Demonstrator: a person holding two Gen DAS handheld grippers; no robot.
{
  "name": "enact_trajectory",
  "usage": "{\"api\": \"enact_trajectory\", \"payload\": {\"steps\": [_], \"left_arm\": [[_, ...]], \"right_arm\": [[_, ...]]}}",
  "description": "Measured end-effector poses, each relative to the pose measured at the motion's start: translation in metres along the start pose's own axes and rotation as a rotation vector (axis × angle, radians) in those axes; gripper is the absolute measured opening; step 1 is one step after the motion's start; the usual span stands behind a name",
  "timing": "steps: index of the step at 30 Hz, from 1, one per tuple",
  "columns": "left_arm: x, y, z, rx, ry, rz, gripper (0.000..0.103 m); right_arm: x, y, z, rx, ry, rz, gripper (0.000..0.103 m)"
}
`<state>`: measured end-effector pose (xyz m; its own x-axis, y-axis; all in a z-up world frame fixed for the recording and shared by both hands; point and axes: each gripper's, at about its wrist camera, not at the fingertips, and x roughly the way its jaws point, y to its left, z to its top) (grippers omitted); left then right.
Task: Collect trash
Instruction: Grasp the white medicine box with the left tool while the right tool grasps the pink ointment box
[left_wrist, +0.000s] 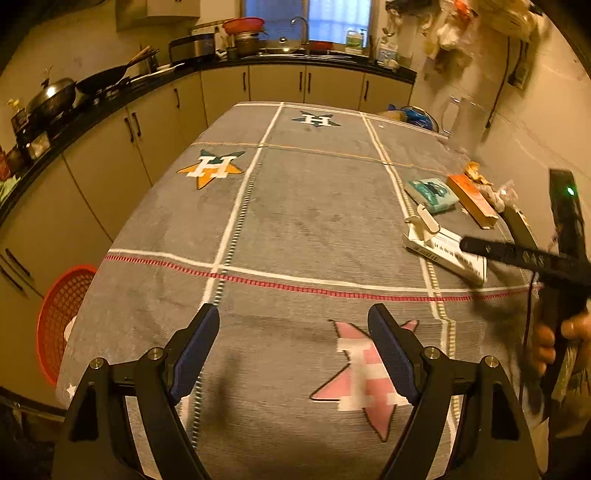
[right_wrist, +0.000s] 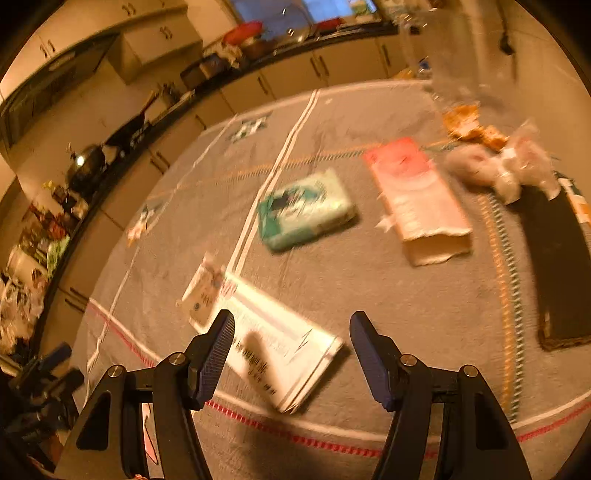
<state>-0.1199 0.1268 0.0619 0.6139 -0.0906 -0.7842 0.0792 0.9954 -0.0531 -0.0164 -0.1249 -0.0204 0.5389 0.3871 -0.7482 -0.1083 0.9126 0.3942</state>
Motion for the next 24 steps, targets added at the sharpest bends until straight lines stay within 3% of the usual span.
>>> {"api": "enact_trajectory", "payload": {"steps": [7, 9, 12, 19, 24], "left_arm": [[0.012, 0.011, 0.000, -0.061, 0.043, -0.063, 0.082], [0.012, 0.007, 0.000, -0.054, 0.046, -0.071, 0.082], [0.016, -0.003, 0.003, -0.029, 0.055, -0.089, 0.082], [0.054, -0.049, 0.022, 0.024, 0.139, -0.176, 0.082], [0.086, -0.079, 0.034, 0.037, 0.208, -0.207, 0.082]], "right_arm": [[0.005, 0.049, -0.031, -0.059, 0.111, 0.203, 0.070], [0.001, 0.057, -0.035, -0.088, 0.111, 0.224, 0.070], [-0.016, 0.049, -0.033, -0.108, 0.033, 0.146, 0.070], [-0.050, -0.010, -0.007, -0.046, -0.140, -0.141, 0.072], [-0.045, -0.037, 0.017, -0.010, -0.146, -0.212, 0.075]]}}
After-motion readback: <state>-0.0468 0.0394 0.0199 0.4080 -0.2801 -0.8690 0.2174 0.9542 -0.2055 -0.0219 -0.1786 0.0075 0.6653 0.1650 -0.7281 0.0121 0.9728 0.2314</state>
